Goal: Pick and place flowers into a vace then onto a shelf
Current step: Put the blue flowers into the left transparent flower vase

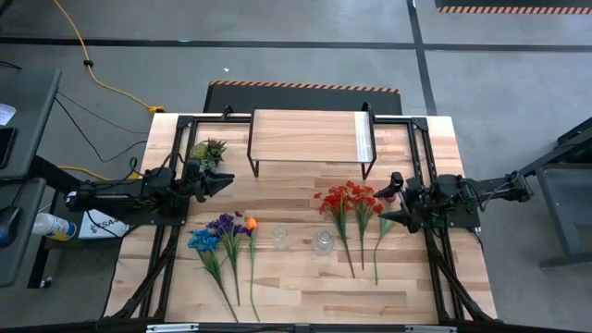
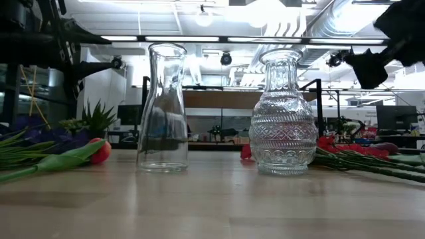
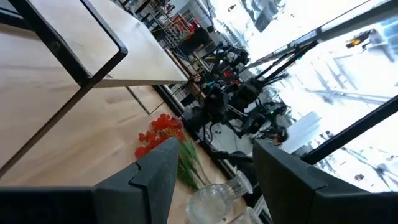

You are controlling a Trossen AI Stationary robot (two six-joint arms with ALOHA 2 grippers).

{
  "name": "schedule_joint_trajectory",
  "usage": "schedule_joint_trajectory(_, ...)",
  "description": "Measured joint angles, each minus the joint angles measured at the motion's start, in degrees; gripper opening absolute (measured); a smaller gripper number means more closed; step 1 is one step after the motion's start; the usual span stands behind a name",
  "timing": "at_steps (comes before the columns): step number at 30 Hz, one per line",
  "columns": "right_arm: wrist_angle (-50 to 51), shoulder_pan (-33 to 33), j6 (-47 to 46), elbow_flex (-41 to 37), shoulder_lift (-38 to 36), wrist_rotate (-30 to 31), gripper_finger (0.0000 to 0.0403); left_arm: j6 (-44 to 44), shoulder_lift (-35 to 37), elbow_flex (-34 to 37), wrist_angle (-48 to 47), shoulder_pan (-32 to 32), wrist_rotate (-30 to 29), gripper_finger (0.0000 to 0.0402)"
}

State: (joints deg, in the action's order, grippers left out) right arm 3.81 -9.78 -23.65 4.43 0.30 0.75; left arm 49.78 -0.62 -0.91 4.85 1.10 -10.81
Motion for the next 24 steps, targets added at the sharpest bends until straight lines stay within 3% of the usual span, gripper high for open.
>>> schedule_joint_trajectory(5,-18.68,0.00,-5.90,0.00,0.02,3.25,0.0328,-0.10,0.00,0.00,7.53,0.00,0.02,0.0239)
schedule_joint_trajectory(9,-39.89,0.00,1.00,0.00,0.04,2.85,0.0328,-2.56,0.02,-1.11,12.68,0.00,1.17,0.0239)
schedule_joint_trajectory(14,-60.93,0.00,9.63,0.02,0.09,-4.39,0.0328,-4.95,0.00,-6.86,12.64,-0.02,2.92,0.0239)
schedule_joint_trajectory(20,-68.39,-0.02,16.46,0.02,0.17,-16.86,0.0328,-9.24,0.02,-16.74,6.11,-0.02,4.11,0.0239)
schedule_joint_trajectory(24,-68.39,-0.01,17.46,0.02,0.17,-17.56,0.0328,-9.67,-1.20,-24.19,-3.55,-0.02,4.09,0.0239)
